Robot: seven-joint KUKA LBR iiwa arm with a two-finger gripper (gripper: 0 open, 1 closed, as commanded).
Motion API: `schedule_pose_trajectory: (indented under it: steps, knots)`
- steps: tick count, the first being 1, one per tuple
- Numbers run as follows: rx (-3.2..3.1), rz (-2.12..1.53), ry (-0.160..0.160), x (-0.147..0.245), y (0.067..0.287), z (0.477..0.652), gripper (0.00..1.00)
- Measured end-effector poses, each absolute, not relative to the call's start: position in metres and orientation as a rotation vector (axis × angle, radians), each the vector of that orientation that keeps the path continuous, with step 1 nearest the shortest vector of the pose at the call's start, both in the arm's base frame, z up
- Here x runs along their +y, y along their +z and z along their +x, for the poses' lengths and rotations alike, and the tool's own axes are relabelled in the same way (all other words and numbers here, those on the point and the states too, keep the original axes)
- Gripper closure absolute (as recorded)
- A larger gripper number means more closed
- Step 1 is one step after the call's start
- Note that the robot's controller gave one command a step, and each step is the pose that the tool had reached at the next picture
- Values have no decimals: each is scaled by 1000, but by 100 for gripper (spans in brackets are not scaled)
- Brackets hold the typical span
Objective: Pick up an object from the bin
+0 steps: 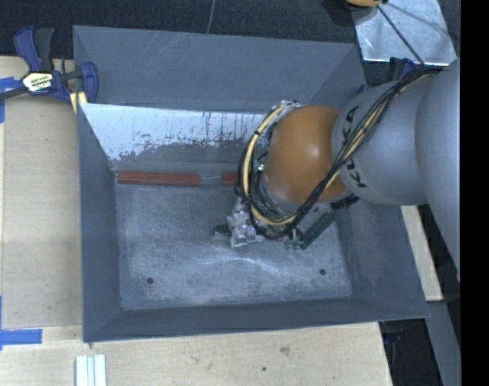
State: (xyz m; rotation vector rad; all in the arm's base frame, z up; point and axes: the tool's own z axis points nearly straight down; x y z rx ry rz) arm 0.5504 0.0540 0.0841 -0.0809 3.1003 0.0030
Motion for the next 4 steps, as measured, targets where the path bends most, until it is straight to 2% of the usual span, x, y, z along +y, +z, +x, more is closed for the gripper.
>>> schedule_pose_trajectory:
  steps: [1,2,3,4]
  knots:
    - [3128,-61,0,44,256,572,100]
    - [3138,-61,0,44,251,571,100]
    - [3142,-34,0,41,147,561,0]
    - [3138,-33,1,41,149,563,0]
